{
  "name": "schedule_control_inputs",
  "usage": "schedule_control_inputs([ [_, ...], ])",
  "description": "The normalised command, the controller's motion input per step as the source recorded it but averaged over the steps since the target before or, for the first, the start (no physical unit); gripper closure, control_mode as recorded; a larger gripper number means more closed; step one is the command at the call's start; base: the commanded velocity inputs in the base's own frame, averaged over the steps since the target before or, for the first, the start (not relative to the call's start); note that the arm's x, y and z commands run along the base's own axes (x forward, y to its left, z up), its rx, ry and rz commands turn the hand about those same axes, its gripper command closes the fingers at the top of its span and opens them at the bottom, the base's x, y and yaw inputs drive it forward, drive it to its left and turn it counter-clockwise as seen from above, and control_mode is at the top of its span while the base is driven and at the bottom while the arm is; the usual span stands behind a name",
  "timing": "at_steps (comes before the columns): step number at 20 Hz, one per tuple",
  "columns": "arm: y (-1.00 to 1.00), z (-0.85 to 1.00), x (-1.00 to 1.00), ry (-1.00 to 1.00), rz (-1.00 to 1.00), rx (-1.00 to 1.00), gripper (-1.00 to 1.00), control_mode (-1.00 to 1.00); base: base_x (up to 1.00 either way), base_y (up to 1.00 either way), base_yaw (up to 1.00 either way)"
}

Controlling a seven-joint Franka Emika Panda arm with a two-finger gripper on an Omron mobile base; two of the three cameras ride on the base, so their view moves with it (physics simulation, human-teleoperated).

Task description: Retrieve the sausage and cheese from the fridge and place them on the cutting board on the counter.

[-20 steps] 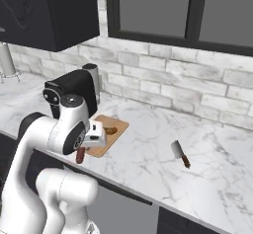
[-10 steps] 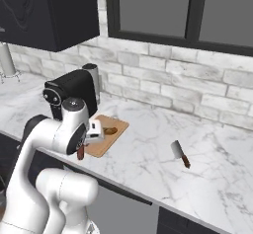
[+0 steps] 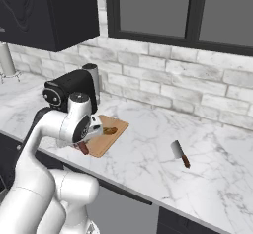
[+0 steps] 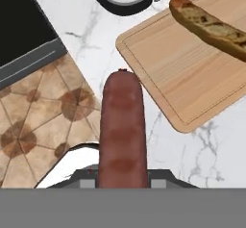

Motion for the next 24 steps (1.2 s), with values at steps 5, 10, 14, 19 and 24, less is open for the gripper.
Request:
schedule_control_inputs([
  [5, 0.1, -0.25, 0.45, 0.13, 0.21, -0.01, 1.0, -1.0, 0.0, 0.0, 0.0],
  [10, 0.04, -0.44, 0.17, -0.05, 0.07, -0.01, 1.0, -1.0, 0.0, 0.0, 0.0],
  [14, 0.0, -0.26, 0.43, 0.0, 0.0, 0.0, 1.0, -1.0, 0.0, 0.0, 0.0],
  [19, 0.02, -0.36, 0.39, 0.0, 0.0, 0.0, 1.0, -1.0, 0.0, 0.0, 0.0],
  [24, 0.0, -0.22, 0.49, 0.0, 0.0, 0.0, 1.0, -1.0, 0.0, 0.0, 0.0],
])
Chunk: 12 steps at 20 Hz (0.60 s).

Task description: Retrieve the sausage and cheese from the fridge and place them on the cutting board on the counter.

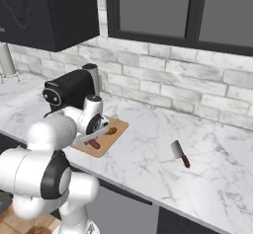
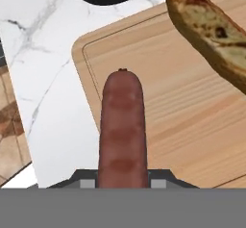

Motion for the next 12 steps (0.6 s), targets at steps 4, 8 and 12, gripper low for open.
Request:
schedule_control_inputs([
  [4, 0.0, -0.06, 0.54, 0.0, 0.0, 0.0, 1.0, -1.0, 0.0, 0.0, 0.0],
  [8, 0.0, -0.09, 0.44, 0.0, 0.0, 0.0, 1.0, -1.0, 0.0, 0.0, 0.0],
  [12, 0.02, -0.25, 0.25, 0.0, 0.0, 0.0, 1.0, -1.0, 0.0, 0.0, 0.0],
])
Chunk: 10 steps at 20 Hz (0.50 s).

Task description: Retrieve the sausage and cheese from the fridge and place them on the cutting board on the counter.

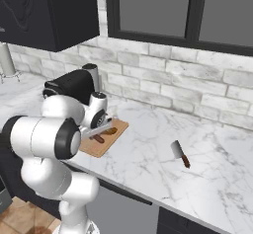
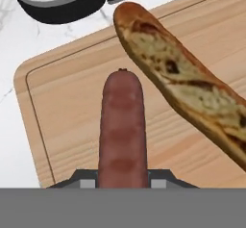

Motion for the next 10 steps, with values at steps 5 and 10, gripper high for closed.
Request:
schedule_control_inputs([
  [5, 0.01, -0.27, 0.13, 0.0, 0.0, 0.0, 1.0, -1.0, 0.0, 0.0, 0.0],
  [10, 0.0, -0.12, 0.14, -0.01, 0.0, 0.0, -1.0, -1.0, 0.0, 0.0, 0.0],
])
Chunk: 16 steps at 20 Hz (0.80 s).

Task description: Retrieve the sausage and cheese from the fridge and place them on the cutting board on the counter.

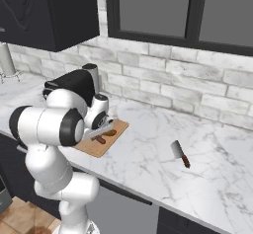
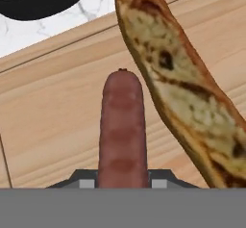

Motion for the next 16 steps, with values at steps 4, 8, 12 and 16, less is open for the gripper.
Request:
schedule_control_inputs([
  [4, 0.0, 0.07, 0.03, 0.0, 0.0, 0.0, -1.0, -1.0, 0.0, 0.0, 0.0],
  [8, 0.0, 0.13, -0.01, 0.0, 0.0, 0.0, -1.0, -1.0, 0.0, 0.0, 0.0],
  [12, 0.0, 0.29, -0.02, -0.03, 0.0, 0.0, -1.0, -1.0, 0.0, 0.0, 0.0],
  [16, 0.0, 0.37, -0.15, -0.11, 0.0, 0.0, -1.0, -1.0, 0.0, 0.0, 0.0],
])
